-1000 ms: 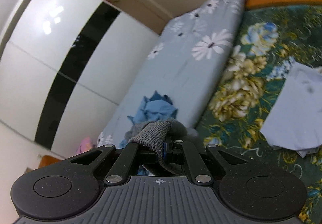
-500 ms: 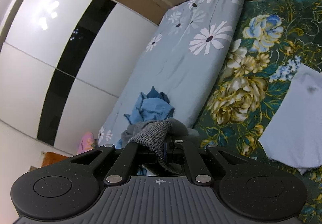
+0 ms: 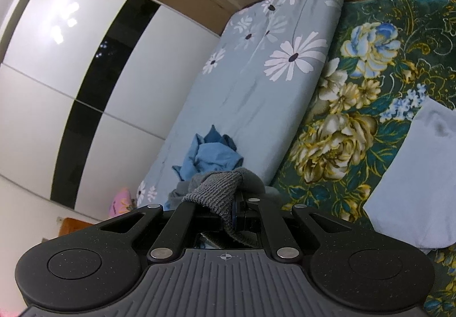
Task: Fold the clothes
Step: 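Carry the sweatshirt with both grippers and lay it flat on the blanket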
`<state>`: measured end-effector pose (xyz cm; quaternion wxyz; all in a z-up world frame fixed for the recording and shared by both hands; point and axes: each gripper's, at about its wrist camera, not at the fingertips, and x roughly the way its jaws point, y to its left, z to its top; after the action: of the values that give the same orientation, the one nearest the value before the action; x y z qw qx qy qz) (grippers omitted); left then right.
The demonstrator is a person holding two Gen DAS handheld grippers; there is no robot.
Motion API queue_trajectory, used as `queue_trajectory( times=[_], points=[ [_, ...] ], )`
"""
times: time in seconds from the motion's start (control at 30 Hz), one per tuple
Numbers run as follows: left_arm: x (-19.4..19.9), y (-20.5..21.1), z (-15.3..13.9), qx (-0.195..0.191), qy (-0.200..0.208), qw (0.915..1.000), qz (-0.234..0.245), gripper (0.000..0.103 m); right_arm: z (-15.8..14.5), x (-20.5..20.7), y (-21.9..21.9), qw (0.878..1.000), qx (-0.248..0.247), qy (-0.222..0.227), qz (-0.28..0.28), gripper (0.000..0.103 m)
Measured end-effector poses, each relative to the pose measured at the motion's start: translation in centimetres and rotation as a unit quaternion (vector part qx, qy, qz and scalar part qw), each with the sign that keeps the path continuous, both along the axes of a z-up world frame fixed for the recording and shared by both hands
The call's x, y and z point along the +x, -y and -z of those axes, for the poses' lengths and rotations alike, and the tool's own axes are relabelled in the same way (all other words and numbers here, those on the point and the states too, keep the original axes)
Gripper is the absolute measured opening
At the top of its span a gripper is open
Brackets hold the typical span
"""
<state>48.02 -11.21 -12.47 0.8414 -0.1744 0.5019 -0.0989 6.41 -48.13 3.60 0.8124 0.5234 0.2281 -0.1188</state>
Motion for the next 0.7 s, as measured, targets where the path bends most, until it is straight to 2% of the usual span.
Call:
queue_trajectory(
  times=[0.17,0.33,0.47,0.7],
  points=[
    [-2.6,-2.7,-3.8,-0.047,0.045,0.9973,-0.035,0.000,-2.1,0.1,-0.3,0.999,-0.023,0.019,-0.014,0.004],
    [-5.2,-6.5,-8.2,-0.100,0.085,0.9881,-0.080,0.000,-5.0,-0.3,-0.9,0.997,-0.040,0.052,-0.036,0.004],
    [-7.2,-9.4,-11.4,-0.127,0.107,0.9805,-0.104,0.000,-7.8,-0.8,-2.3,0.994,-0.059,0.075,-0.053,0.004],
    [-12.3,-16.3,-14.4,-0.152,0.121,0.9728,-0.126,0.000,-11.5,-1.9,-6.9,0.988,-0.082,0.111,-0.067,0.004]
  ],
)
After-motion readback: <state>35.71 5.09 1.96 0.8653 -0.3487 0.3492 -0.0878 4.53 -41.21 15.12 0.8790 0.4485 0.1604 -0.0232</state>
